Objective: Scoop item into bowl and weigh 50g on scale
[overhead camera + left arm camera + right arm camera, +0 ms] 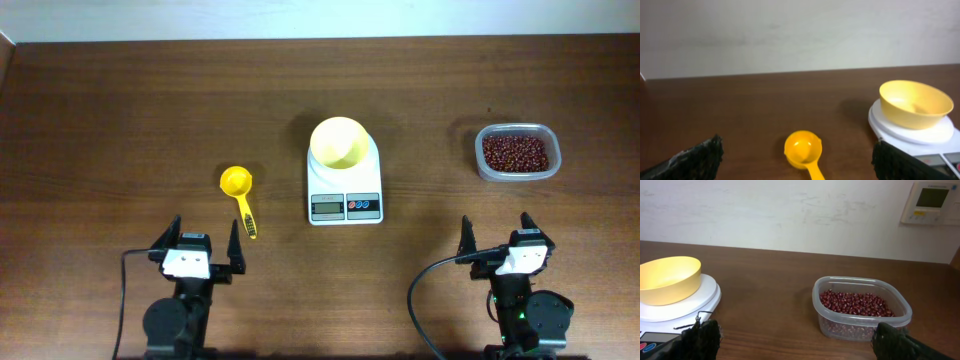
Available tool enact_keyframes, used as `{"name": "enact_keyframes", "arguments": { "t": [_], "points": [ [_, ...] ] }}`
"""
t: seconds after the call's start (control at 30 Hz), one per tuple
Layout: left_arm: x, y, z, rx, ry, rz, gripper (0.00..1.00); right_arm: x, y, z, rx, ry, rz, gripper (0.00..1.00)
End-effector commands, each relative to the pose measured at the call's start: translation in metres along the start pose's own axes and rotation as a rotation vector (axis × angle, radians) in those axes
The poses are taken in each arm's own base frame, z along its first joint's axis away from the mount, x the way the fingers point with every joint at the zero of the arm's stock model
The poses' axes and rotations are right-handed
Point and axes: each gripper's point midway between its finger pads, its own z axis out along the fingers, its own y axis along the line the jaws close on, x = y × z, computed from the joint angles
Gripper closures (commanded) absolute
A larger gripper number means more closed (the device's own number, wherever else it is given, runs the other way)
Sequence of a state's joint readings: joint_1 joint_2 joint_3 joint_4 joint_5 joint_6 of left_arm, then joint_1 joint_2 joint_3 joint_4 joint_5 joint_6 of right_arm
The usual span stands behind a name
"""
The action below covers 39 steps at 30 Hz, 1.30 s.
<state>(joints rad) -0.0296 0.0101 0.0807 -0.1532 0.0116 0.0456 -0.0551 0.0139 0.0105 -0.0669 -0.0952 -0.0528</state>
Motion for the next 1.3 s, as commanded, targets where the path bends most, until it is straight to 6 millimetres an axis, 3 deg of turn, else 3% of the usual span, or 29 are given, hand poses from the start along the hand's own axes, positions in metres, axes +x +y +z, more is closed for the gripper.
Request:
{"name": "enact_keyframes", "arguments": {
  "t": [0.0,0.2,0.37,0.53,0.67,0.73,0.83,0.93,1.27],
  "points": [
    [-0.031,0.004,-0.012,-0.015,-0.02,0.004,0.01,0.001,0.006,0.0,-0.029,0.0,0.0,0.01],
    [-0.073,0.014,-0.023,-0.061,-0.007,-0.024,0.01,0.001,0.006,0.0,-0.029,0.0,0.0,0.01],
    [-0.094,0.028,-0.014,-0.139,0.143,-0.095,0.01,0.001,0.006,0.0,-0.029,0.0,0.0,0.01],
    [-0.112,0.03,0.017,-0.139,0.363,-0.083,0.01,0.001,0.006,0.0,-0.029,0.0,0.0,0.01],
    [-0.121,0.031,0.057,-0.147,0.577,-0.099,0.01,0.001,0.006,0.0,-0.029,0.0,0.0,0.01],
    [-0.117,0.031,0.076,-0.146,0.676,-0.093,0.01,0.001,0.006,0.0,-0.029,0.0,0.0,0.01],
    [-0.098,0.027,0.105,-0.128,0.868,-0.087,0.01,0.001,0.006,0.0,-0.029,0.0,0.0,0.01],
    [-0.048,0.025,0.132,-0.126,1.1,-0.074,0.01,0.001,0.006,0.0,-0.029,0.0,0.0,0.01],
    [0.077,0.02,0.153,-0.124,1.45,-0.049,0.01,0.001,0.006,0.0,-0.029,0.0,0.0,0.01]
  ]
}}
